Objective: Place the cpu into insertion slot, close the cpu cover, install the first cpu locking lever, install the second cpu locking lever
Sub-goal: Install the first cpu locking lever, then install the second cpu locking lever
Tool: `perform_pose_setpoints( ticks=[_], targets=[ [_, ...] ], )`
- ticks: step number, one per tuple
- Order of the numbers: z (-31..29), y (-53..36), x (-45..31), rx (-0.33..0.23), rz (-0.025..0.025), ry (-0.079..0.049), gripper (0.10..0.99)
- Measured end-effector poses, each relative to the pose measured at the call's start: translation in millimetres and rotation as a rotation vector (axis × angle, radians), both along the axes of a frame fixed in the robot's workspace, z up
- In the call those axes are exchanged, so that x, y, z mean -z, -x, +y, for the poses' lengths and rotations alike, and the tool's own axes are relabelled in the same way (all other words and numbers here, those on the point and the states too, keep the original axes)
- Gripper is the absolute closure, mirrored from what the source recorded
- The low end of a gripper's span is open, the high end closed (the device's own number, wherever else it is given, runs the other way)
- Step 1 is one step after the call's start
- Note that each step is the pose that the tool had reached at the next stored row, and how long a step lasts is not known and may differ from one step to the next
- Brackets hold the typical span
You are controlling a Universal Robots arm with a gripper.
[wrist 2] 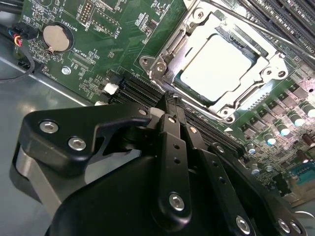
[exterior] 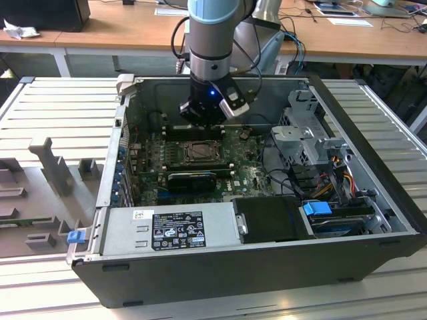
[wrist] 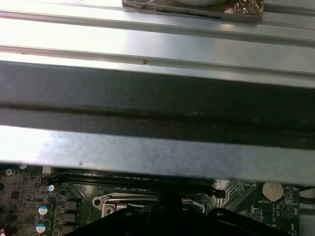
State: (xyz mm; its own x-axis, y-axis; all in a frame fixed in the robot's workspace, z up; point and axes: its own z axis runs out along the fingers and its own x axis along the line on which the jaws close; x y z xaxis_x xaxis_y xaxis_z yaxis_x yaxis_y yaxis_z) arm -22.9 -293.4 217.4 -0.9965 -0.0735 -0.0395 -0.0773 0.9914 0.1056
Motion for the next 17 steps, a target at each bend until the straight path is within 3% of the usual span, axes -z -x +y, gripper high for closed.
perform_pose_setpoints(
  ticks=[17],
  targets=[
    [-4.8,0.0,0.0,0.0,0.0001,0.0,0.98]
  ],
)
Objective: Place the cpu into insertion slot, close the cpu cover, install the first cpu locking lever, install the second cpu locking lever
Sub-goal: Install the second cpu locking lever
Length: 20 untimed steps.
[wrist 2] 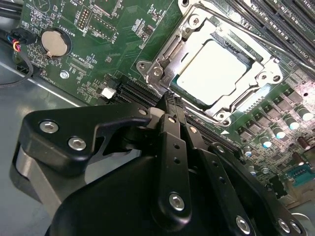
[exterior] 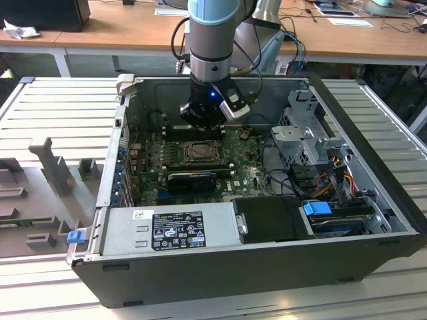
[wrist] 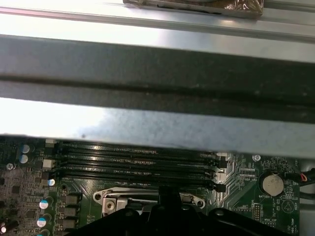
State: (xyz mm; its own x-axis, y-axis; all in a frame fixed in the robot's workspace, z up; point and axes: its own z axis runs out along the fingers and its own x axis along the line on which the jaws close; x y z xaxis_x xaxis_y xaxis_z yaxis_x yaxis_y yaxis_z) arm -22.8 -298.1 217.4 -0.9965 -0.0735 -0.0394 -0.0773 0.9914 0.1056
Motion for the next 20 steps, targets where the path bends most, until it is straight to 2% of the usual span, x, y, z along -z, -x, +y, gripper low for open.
perform_pose_setpoints(
  ticks=[20],
  targets=[
    [-4.6,-0.1,-1.6,0.0,0.0001,0.0,0.98]
  ],
)
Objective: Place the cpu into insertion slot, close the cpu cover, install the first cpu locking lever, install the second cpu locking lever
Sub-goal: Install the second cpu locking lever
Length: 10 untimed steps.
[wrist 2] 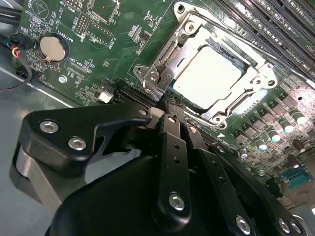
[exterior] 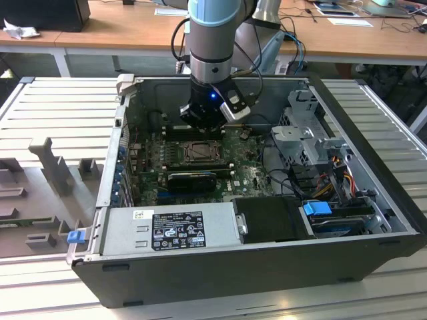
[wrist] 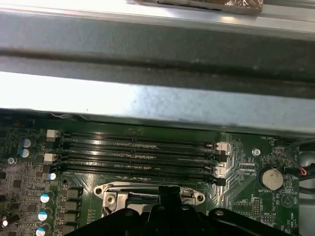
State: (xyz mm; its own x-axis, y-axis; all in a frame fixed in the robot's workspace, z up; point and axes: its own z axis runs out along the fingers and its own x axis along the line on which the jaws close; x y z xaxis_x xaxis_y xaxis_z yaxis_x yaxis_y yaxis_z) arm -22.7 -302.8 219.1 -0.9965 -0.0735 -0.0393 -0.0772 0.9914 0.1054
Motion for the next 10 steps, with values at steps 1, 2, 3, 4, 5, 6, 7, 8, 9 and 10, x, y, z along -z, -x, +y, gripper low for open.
perform_pose_setpoints(
  ticks=[1,2,3,4,5,6,7,8,9,10],
  targets=[
    [0.0,0.0,-1.6,0.0,-0.0001,0.0,0.98],
    [0.0,0.0,-7.2,0.0,-0.0001,0.0,0.98],
    [-0.2,0.0,-19.0,0.001,-0.0001,-0.001,0.98],
    [-4.4,0.0,-19.4,0.003,-0.0001,-0.001,0.98],
    [-6.4,0.0,-19.4,0.003,-0.0001,-0.001,0.98],
    [-7.9,0.0,-19.4,0.003,-0.0001,-0.001,0.98],
    [-9.9,0.0,-19.4,0.003,-0.0001,-0.001,0.98],
    [-11.2,0.0,-19.4,0.003,-0.0001,-0.001,0.98],
    [-12.7,0.0,-19.3,0.003,-0.0001,-0.001,0.98],
    [-14.6,0.0,-19.3,0.003,-0.0001,-0.001,0.98]
  ],
)
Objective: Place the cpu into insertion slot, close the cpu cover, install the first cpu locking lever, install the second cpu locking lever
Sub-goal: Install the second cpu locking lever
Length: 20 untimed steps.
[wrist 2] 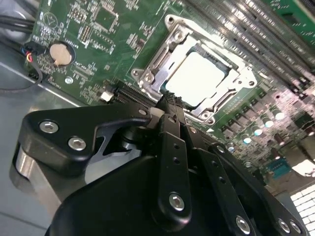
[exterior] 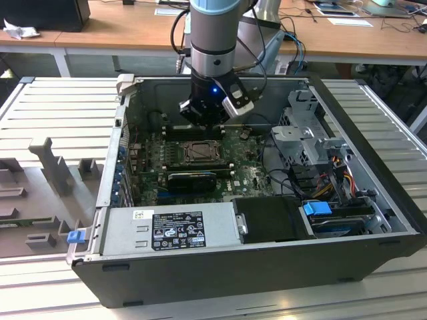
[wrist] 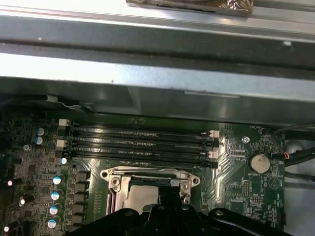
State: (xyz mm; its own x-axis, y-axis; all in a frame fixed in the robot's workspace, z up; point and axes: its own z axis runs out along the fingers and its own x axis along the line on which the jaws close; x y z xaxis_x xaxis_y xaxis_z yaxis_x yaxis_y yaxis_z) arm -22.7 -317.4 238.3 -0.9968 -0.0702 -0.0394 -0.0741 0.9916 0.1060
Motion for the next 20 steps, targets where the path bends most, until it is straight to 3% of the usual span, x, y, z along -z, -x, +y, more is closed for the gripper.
perform_pose_setpoints(
  ticks=[7,9,14,16,18,20],
  targets=[
    [-17.5,0.0,0.2,0.0,0.0,0.0,0.98],
    [-19.0,0.0,-0.2,0.0,0.0,0.0,0.98],
    [-23.0,0.0,-9.3,0.0,-0.0001,0.0,0.98],
    [-29.8,0.0,-9.4,0.0,0.0,0.0,0.98],
    [-43.1,0.0,-9.3,0.0,0.0,0.0,0.98],
    [-49.8,0.0,-9.1,0.0,0.0004,0.0,0.98]
  ],
)
